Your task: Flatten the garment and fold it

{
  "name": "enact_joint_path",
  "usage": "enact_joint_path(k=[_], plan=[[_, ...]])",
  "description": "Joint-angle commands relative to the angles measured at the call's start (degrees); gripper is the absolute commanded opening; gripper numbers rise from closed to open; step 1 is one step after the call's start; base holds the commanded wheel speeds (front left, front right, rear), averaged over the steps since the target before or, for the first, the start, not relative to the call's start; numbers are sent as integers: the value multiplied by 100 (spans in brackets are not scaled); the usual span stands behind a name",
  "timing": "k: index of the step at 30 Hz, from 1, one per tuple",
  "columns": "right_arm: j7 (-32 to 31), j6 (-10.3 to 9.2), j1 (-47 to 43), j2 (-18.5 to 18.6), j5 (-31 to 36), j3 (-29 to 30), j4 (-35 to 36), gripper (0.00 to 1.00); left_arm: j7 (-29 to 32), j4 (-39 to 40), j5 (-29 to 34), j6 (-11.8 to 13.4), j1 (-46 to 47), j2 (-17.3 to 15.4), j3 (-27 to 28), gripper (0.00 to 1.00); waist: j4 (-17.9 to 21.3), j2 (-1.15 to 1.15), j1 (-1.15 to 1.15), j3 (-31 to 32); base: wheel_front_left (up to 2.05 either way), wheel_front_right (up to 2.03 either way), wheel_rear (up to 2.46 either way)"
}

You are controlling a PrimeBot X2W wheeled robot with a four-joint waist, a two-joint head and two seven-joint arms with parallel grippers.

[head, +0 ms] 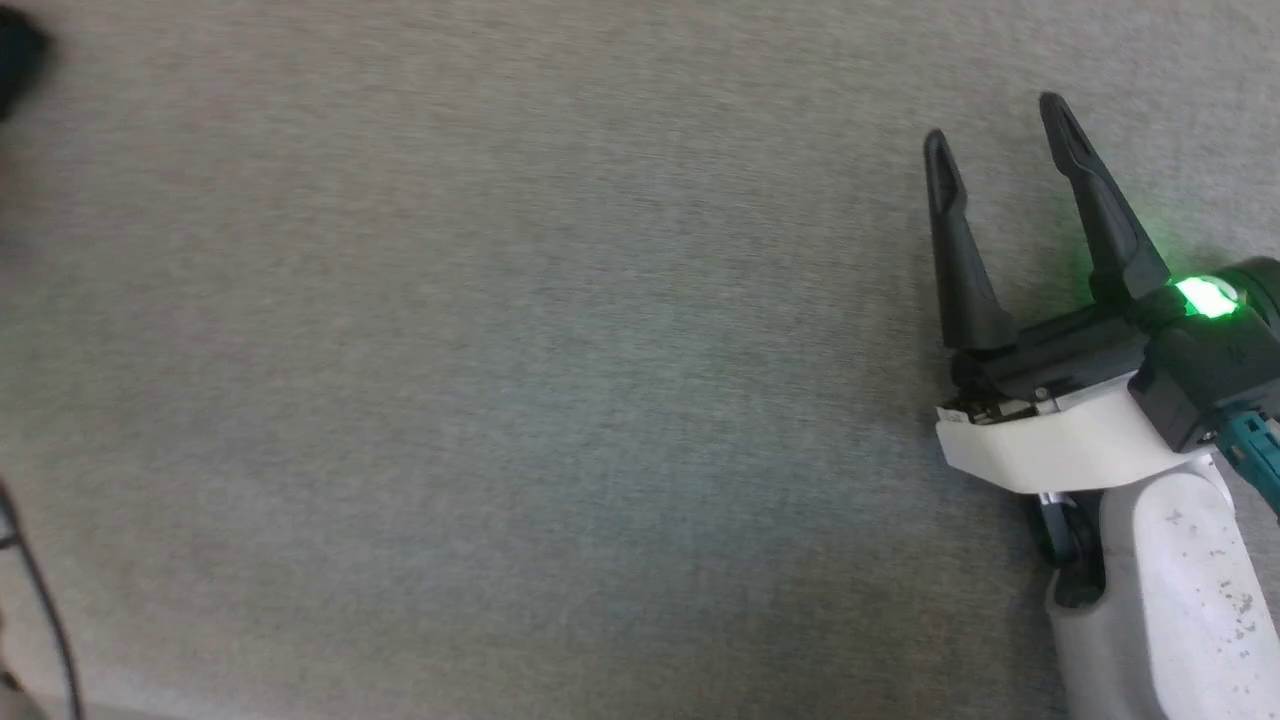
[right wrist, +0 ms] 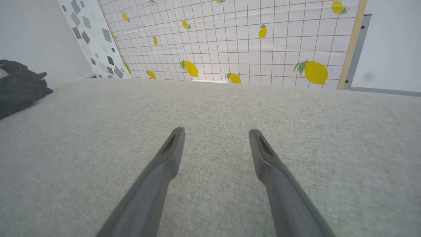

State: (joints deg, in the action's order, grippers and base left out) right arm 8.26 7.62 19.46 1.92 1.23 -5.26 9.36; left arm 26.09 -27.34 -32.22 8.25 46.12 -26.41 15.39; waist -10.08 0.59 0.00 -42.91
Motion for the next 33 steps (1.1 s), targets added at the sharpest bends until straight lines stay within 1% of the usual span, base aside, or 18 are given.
enact_joint_path(k=[1,2,3,4,5,6,7,8,12,15,17,19,23,26,29,33], plan=[[-30,-13,-44,106,15,118,-271,100,193,-136,-81,34,-11,39,-51,100,263,-59,0,-215,0,0,0],[-15,-13,-44,105,8,109,-300,100,324,-206,-121,40,-35,61,-68,100,261,-59,0,-152,0,0,0],[-10,-13,-51,105,0,104,-319,100,456,-252,-161,15,-65,71,-93,86,262,-59,0,-107,0,0,0],[8,-13,-62,104,-12,109,-351,100,606,-282,-214,-63,-112,89,-140,44,260,-59,0,-23,0,0,0],[26,-13,-78,103,-27,122,-386,100,660,-269,-246,-145,-158,92,-172,15,256,-59,0,70,0,0,0],[51,-13,-93,103,-43,134,-422,100,593,-224,-234,-202,-204,77,-183,0,259,-59,0,171,0,0,0],[73,-13,-111,102,-58,138,-463,100,463,-169,-179,-238,-243,48,-200,0,263,-59,0,279,0,0,0],[98,-13,-129,101,-82,145,-511,100,212,-81,-71,-232,-274,-8,-195,0,270,-59,0,406,0,0,0],[197,-13,-230,99,-190,151,-711,100,-849,204,424,-137,-302,-256,-195,0,343,-59,0,991,0,0,0],[283,-13,-353,98,-329,148,-906,100,-1580,434,804,-108,-269,-436,-278,0,436,-59,0,1550,0,0,0],[329,-13,-458,98,-415,162,-1022,100,-1991,606,1040,-138,-244,-529,-397,0,501,-59,0,1915,0,0,0],[369,-13,-574,97,-502,189,-1128,100,-2255,769,1246,-222,-179,-611,-579,0,576,-59,0,2261,0,0,0],[433,-13,-836,97,-663,258,-1302,100,-2569,1062,1553,-425,38,-660,-1005,0,753,-59,0,2915,0,0,0],[457,-13,-1046,97,-746,320,-1376,100,-2605,1261,1662,-599,278,-561,-1360,0,897,-59,0,3312,0,0,0],[458,-13,-1227,97,-796,357,-1414,100,-2531,1460,1686,-760,554,-341,-1724,0,1060,-59,0,3627,0,0,0],[433,-13,-1380,97,-840,351,-1403,100,-2340,1729,1622,-923,926,107,-2200,0,1285,-59,0,3872,0,0,0]])
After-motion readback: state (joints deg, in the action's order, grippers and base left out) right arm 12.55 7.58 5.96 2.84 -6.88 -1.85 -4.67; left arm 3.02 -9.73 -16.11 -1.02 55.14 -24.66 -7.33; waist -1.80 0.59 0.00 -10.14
